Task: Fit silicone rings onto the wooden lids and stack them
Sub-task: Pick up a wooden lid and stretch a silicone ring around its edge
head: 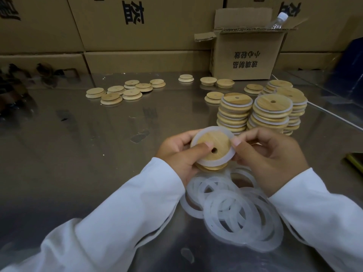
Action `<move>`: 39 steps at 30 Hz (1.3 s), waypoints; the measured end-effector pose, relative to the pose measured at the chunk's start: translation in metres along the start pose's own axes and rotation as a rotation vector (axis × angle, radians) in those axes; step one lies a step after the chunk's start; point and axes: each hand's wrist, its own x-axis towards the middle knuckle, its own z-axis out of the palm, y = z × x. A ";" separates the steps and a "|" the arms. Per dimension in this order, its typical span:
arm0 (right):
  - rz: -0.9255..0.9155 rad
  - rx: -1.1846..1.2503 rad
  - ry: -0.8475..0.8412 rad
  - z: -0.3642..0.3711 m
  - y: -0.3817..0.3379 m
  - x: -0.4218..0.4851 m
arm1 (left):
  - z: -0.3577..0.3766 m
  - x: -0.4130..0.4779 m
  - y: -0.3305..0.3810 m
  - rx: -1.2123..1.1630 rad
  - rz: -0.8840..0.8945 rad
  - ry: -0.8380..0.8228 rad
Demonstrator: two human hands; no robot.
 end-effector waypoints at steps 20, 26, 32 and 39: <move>-0.043 0.001 -0.016 -0.002 -0.001 0.000 | 0.000 -0.002 -0.001 0.016 0.166 0.028; -0.003 0.018 -0.007 0.007 -0.002 -0.003 | 0.004 -0.002 0.002 -0.114 0.152 0.043; -0.025 0.007 0.133 0.002 0.000 -0.001 | 0.003 -0.001 -0.002 -0.077 0.153 0.064; -0.081 -0.035 0.116 -0.003 -0.002 -0.001 | -0.002 0.000 0.002 0.172 0.184 0.054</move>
